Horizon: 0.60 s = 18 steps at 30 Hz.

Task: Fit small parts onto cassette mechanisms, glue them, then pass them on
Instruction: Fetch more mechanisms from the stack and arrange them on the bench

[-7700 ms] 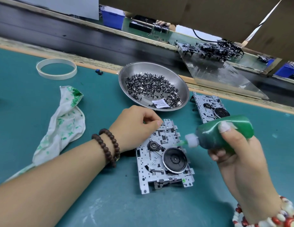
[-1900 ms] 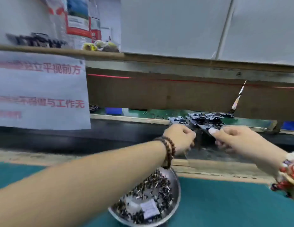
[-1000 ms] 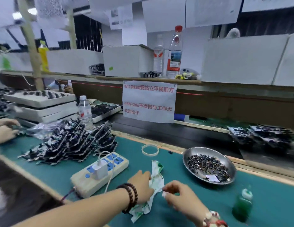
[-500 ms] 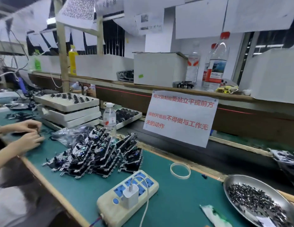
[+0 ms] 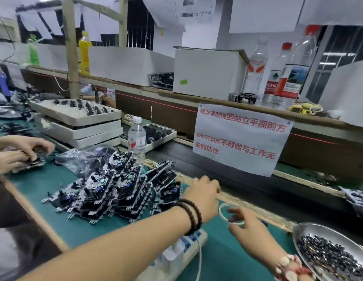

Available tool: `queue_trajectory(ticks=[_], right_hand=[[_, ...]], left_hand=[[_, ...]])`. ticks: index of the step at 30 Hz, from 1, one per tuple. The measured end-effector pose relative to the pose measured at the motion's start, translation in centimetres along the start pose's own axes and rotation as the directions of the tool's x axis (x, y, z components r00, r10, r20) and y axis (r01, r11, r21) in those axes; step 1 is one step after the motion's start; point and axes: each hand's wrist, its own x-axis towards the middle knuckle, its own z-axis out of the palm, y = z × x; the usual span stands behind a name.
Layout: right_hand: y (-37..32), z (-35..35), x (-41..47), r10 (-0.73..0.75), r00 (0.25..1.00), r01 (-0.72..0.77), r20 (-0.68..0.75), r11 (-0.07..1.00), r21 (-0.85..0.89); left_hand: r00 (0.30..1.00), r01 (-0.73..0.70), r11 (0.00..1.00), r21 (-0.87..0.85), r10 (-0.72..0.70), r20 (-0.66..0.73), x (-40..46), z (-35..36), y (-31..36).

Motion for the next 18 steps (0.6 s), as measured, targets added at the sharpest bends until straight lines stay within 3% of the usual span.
queue_trajectory(ticks=[3, 5, 10, 15, 18], right_hand=[[-2.4, 1.9, 1.9, 0.039, 0.992, -0.037, 0.123, 0.999, -0.022], [-3.5, 3.1, 3.5, 0.062, 0.985, -0.059, 0.162, 0.998, -0.02], [-4.1, 5.6, 6.6, 0.082, 0.96, -0.112, 0.269, 0.989, 0.096], [-3.0, 6.9, 9.1, 0.115, 0.965, -0.155, 0.237, 0.976, 0.155], [-3.6, 7.7, 10.7, 0.109, 0.973, -0.132, 0.205, 0.986, 0.098]], left_hand=[[0.984, 0.152, 0.984, 0.091, -0.143, -0.105, 1.5, -1.2, -4.4], [0.969, 0.243, 0.961, 0.135, -0.233, -0.089, 2.8, -1.3, -6.8], [0.9, 0.396, 0.908, 0.135, -0.413, 0.138, 6.6, -0.6, -12.7], [0.854, 0.391, 0.905, 0.167, -0.424, 0.301, 9.3, -0.4, -14.9], [0.834, 0.385, 0.913, 0.134, -0.406, 0.373, 10.4, -0.3, -15.1]])
